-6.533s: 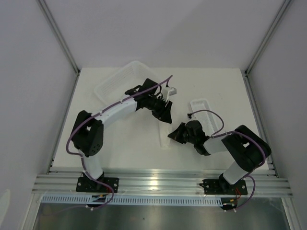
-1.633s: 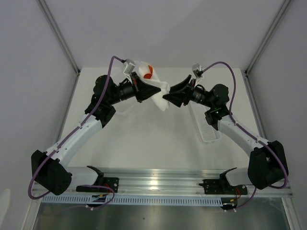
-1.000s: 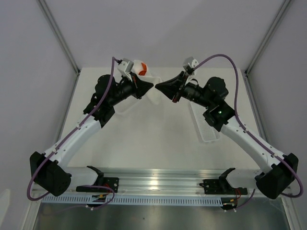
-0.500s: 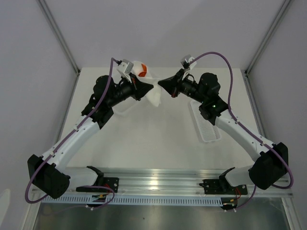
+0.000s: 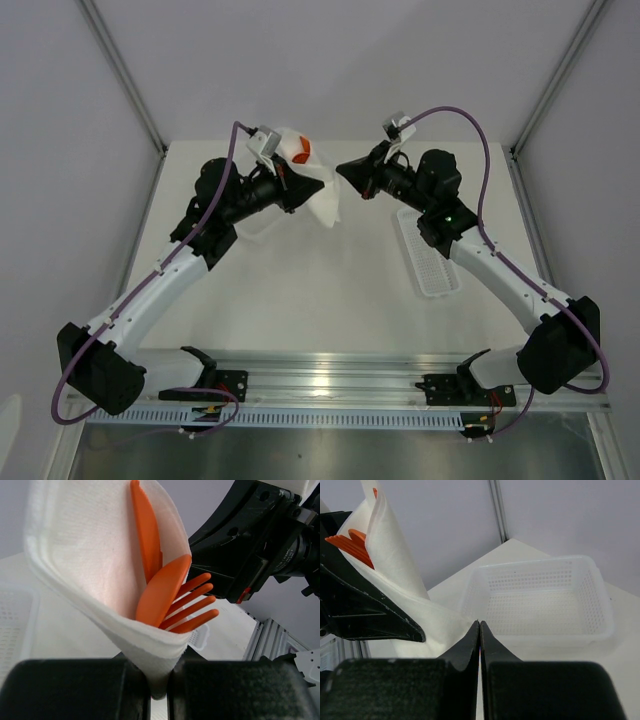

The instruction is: Place the utensils on the paper napkin and roll it up

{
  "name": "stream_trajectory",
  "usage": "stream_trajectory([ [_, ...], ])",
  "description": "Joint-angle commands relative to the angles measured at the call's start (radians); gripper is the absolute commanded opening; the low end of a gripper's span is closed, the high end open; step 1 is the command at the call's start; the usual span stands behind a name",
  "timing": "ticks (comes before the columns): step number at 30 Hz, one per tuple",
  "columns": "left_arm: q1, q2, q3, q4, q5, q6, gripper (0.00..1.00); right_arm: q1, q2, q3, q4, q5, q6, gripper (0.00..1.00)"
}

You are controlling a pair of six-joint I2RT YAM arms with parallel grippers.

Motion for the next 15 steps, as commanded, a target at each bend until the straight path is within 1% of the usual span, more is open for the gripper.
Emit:
stream_trajectory([
  [1,-0.008,-0.034,0.003,0.037,0.002,0.0,0.01,-0.007,-0.015,0.038,-0.038,0.018,-0.01,0.0],
  [4,-0.009,-0.031,0.013,0.019,-0.079,0.038,0.01,-0.048,-0.076,0.037,-0.089,0.006,-0.013,0.02],
  [5,-0.011,-0.029,0.019,0.001,-0.102,0.057,0.01,-0.062,-0.114,0.04,-0.104,-0.008,-0.039,0.05],
  [6,-0.011,-0.026,0.025,-0.009,-0.119,0.066,0.01,-0.063,-0.13,0.043,-0.119,-0.019,-0.06,0.07],
  [7,-0.011,-0.024,0.027,-0.015,-0.145,0.074,0.01,-0.062,-0.14,0.046,-0.155,-0.057,-0.073,0.12],
  [8,-0.012,-0.02,0.033,-0.024,-0.153,0.083,0.01,-0.062,-0.147,0.047,-0.166,-0.08,-0.079,0.14],
  [9,-0.012,-0.017,0.037,-0.044,-0.156,0.085,0.01,-0.059,-0.148,0.044,-0.169,-0.126,-0.071,0.16],
  [10,-0.014,-0.014,0.04,-0.05,-0.162,0.088,0.01,-0.054,-0.142,0.04,-0.163,-0.146,-0.062,0.19],
  [11,-0.017,-0.009,0.043,-0.055,-0.162,0.089,0.01,-0.045,-0.134,0.037,-0.155,-0.16,-0.054,0.2],
  [14,-0.022,-0.009,0.043,-0.053,-0.167,0.098,0.01,0.004,-0.09,0.038,-0.137,-0.163,-0.048,0.25],
  [15,-0.022,-0.009,0.046,-0.055,-0.168,0.101,0.01,0.018,-0.07,0.037,-0.099,-0.177,-0.039,0.26],
])
